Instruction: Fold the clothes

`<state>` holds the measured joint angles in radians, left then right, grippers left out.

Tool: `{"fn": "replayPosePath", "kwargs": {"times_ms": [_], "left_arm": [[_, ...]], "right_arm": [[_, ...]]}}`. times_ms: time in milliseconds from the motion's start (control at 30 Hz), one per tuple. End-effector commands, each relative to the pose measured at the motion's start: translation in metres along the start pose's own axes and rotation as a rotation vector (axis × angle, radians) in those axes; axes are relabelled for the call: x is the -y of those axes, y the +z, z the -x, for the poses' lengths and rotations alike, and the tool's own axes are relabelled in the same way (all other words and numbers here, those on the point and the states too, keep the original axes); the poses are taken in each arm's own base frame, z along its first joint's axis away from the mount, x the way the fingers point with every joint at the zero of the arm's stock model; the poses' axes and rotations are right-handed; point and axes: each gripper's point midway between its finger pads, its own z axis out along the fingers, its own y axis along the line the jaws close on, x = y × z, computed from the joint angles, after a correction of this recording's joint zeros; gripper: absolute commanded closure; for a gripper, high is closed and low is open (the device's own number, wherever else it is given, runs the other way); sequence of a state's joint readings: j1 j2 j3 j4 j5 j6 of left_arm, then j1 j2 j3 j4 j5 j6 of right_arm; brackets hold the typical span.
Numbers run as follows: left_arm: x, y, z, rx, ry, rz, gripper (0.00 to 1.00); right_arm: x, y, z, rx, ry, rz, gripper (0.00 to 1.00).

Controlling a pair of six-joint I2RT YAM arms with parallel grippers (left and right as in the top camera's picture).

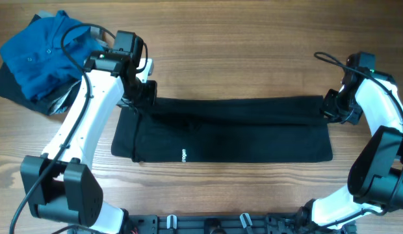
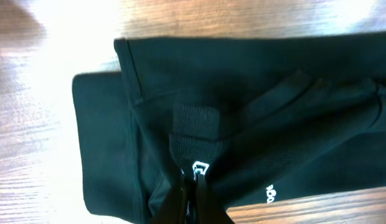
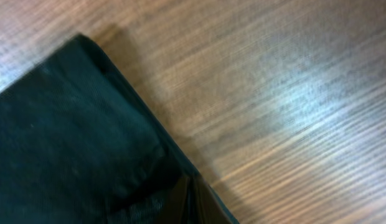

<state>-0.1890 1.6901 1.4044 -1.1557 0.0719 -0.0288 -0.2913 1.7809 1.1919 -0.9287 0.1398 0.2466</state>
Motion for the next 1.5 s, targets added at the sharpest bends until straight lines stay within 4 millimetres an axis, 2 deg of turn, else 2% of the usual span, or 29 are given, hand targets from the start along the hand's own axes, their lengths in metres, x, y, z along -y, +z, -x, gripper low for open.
{"fn": "replayPosePath", "kwargs": {"times_ms": [0, 367, 400, 433, 467, 500, 600, 700, 733, 767, 800, 833, 900, 1000, 1033, 1100, 1200, 1333, 1400, 1467], "left_arm": [[-0.003, 0.01, -0.014, -0.038, -0.013, 0.017, 0.94], [-0.001, 0.013, -0.02, -0.061, -0.015, 0.0, 0.96], [-0.001, 0.013, -0.02, -0.061, -0.015, 0.0, 0.91], [0.0, 0.013, -0.019, -0.06, -0.015, -0.005, 0.75], [0.002, 0.013, -0.019, -0.057, -0.015, -0.016, 0.66], [0.004, 0.013, -0.017, -0.052, -0.015, -0.029, 0.61], [0.005, 0.013, -0.016, -0.048, -0.014, -0.031, 0.6], [0.006, 0.013, -0.017, -0.049, -0.014, -0.037, 0.5], [0.008, 0.014, -0.017, -0.05, -0.015, -0.048, 0.48], [0.011, 0.015, -0.017, -0.048, -0.014, -0.066, 0.44], [0.014, 0.018, -0.016, -0.045, -0.014, -0.086, 0.4], [0.016, 0.022, -0.016, -0.037, -0.013, -0.101, 0.36], [0.019, 0.031, -0.014, -0.022, -0.01, -0.122, 0.3], [0.027, 0.046, -0.002, 0.051, 0.004, -0.173, 0.28], [0.03, 0.051, 0.009, 0.108, 0.017, -0.185, 0.27], [0.035, 0.054, 0.021, 0.169, 0.045, -0.193, 0.25], [0.045, 0.064, 0.033, 0.251, 0.1, -0.205, 0.21], [0.043, 0.083, 0.033, 0.259, 0.14, -0.186, 0.27], [0.043, 0.098, 0.037, 0.249, 0.14, -0.186, 0.45], [0.047, 0.108, 0.033, 0.221, 0.14, -0.211, 0.68]], "right_arm": [[0.008, -0.008, 0.004, 0.024, 0.022, -0.032, 0.96], [0.01, -0.008, -0.002, 0.001, -0.008, -0.038, 0.96], [0.01, -0.008, -0.003, -0.006, -0.01, -0.041, 0.96], [0.011, -0.008, -0.005, -0.012, -0.011, -0.043, 0.96], [0.011, -0.008, -0.006, -0.016, -0.012, -0.043, 0.96], [0.011, -0.008, -0.006, -0.016, -0.012, -0.047, 0.96], [0.015, -0.009, -0.012, -0.039, -0.016, -0.062, 0.96], [0.021, -0.009, -0.016, -0.054, -0.016, -0.099, 0.96], [0.022, -0.01, -0.017, -0.057, -0.016, -0.099, 0.92], [0.021, -0.009, -0.016, -0.053, -0.009, -0.098, 0.63], [0.021, -0.009, -0.013, -0.044, 0.004, -0.096, 0.54], [0.02, -0.011, -0.01, -0.032, 0.01, -0.092, 0.54], [0.013, -0.014, -0.004, -0.007, 0.016, -0.054, 0.54], [-0.012, -0.027, 0.008, 0.055, -0.011, 0.101, 0.54], [-0.026, -0.038, 0.014, 0.094, -0.034, 0.191, 0.54], [-0.042, -0.054, 0.02, 0.146, -0.068, 0.297, 0.53], [-0.052, -0.07, 0.024, 0.192, -0.09, 0.368, 0.53], [-0.052, -0.07, 0.02, 0.179, -0.091, 0.366, 0.53], [-0.052, -0.069, 0.02, 0.177, -0.091, 0.366, 0.53], [-0.052, -0.069, 0.019, 0.175, -0.092, 0.366, 0.53]]}}
